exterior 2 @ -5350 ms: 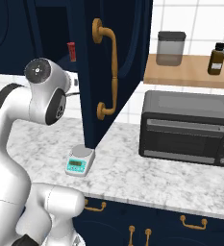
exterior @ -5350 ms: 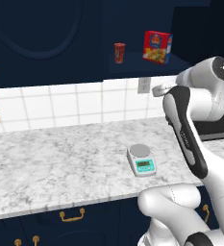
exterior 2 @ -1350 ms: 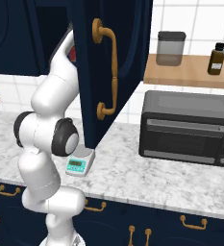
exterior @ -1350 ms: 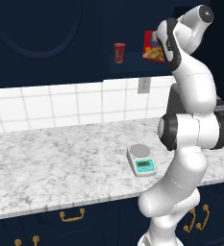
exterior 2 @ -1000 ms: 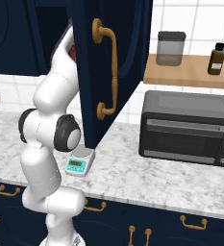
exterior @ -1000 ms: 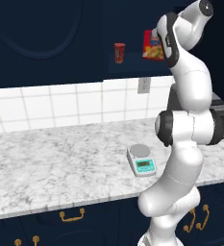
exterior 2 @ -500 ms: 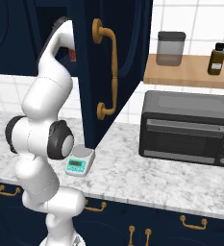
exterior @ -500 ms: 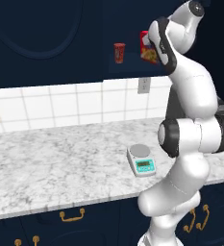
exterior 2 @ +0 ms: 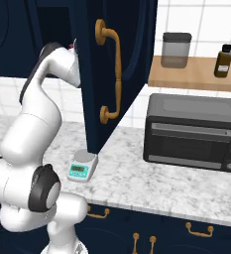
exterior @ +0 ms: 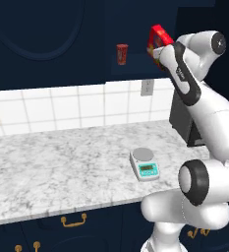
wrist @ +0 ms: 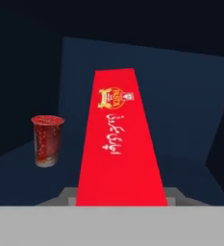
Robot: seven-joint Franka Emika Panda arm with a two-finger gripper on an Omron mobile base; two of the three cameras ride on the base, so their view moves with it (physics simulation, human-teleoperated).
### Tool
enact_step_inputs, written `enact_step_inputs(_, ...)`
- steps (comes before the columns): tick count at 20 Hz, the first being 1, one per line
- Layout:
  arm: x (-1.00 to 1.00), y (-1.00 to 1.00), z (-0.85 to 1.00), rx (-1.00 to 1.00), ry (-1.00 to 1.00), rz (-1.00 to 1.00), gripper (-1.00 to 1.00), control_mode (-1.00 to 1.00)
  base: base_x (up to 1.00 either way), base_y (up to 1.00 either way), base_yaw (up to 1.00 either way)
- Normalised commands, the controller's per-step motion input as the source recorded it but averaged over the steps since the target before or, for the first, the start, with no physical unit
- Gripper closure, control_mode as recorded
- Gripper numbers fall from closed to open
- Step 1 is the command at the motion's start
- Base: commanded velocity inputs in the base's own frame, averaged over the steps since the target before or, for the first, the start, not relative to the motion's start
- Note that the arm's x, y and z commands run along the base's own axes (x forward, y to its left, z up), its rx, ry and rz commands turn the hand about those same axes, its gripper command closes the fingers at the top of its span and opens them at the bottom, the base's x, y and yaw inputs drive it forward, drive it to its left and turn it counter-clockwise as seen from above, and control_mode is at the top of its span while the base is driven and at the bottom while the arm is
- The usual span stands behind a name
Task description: Pick the boxed food and place it on the digital scale for weighing, and close the cabinet.
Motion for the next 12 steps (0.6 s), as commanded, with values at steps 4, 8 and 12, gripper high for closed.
enact_step_inputs(4,-1.00,0.10,0.14,0.19,0.03,-0.05,1.00,-1.00,0.00,0.00,0.00)
enact_step_inputs(8,-1.00,0.21,0.49,0.09,0.18,0.00,1.00,-1.00,0.00,0.00,0.00)
enact_step_inputs(12,-1.00,0.21,0.51,0.02,0.15,0.00,1.00,-1.00,0.00,0.00,0.00)
